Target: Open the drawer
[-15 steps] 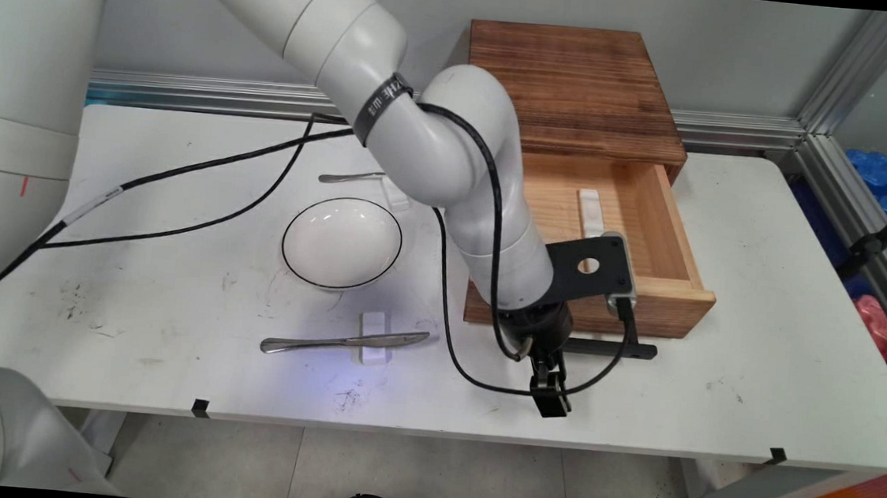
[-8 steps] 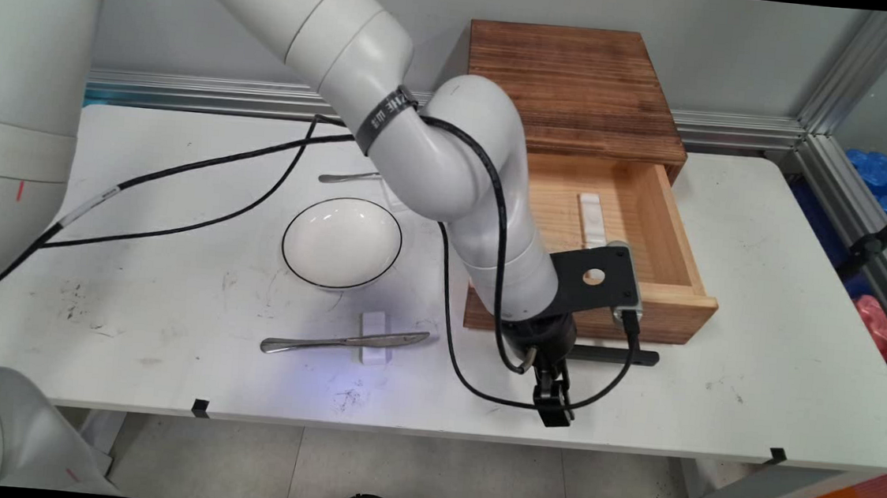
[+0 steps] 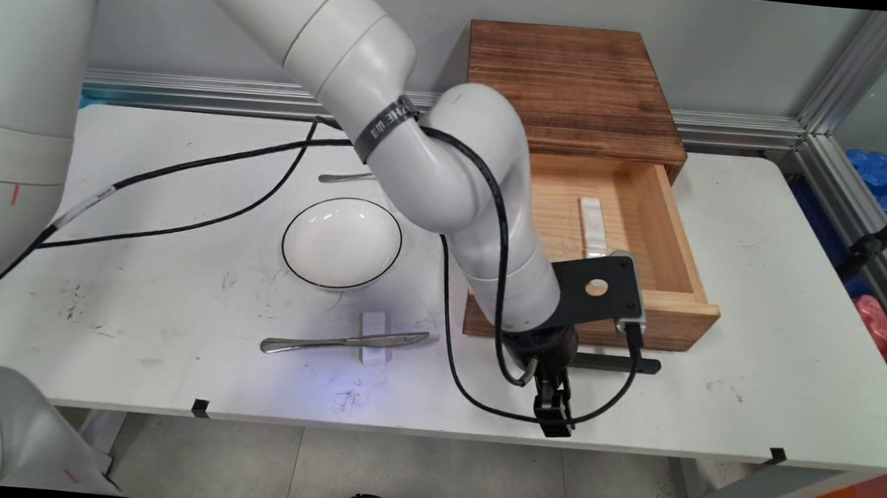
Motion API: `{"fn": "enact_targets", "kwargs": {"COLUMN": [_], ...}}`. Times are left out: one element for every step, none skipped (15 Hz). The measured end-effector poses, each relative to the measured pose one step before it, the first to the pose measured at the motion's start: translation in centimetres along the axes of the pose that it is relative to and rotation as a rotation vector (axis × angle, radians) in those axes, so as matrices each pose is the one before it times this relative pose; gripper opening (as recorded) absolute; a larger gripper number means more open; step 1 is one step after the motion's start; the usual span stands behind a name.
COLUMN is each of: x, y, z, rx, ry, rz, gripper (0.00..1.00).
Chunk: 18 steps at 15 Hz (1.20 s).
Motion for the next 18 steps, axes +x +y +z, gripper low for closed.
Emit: {"fn": "enact_targets", "kwargs": {"x": [0.012,0.026,0.011,0.022,0.009,0.012,0.017,0.005,0.006,0.003,-0.003,0.0,0.0,-0.003,-0.001,0.005,0.005,0.006], "y": [0.086,0.15,0.118,0.146,0.091,0.127,0.15,0.097,0.077,0.14,0.135,0.117,0.139,0.085,0.129,0.151,0.13,0.144], "z": [-0.002,-0.007,-0.007,-0.007,0.002,-0.006,-0.01,-0.006,-0.008,-0.02,-0.021,-0.023,-0.027,-0.013,-0.027,-0.023,-0.021,-0.027], "rx": [-0.00031,-0.00069,-0.00042,-0.00065,-0.00043,-0.00052,-0.0009,-0.00062,-0.00052,-0.00117,-0.0013,-0.00107,-0.00144,-0.00095,-0.00153,-0.00195,-0.00162,-0.00179], "ry": [-0.00007,-0.00018,-0.0003,0.00012,-0.00034,-0.00016,-0.00005,-0.00028,-0.00002,-0.00013,-0.00032,-0.0003,-0.00028,-0.00023,-0.00011,-0.00014,0.00013,0.00002], "rz": [0.00016,0.00034,0.00016,-0.00019,0.00013,0.00044,-0.00006,0.00014,0.00025,0.00006,-0.00003,0.00026,-0.00026,0.00004,-0.00035,0.00003,0.00022,-0.00042], "gripper": [1.0,1.0,1.0,1.0,1.0,1.0,1.0,1.0,1.0,1.0,1.0,1.0,1.0,1.0,1.0,1.0,1.0,1.0]}}
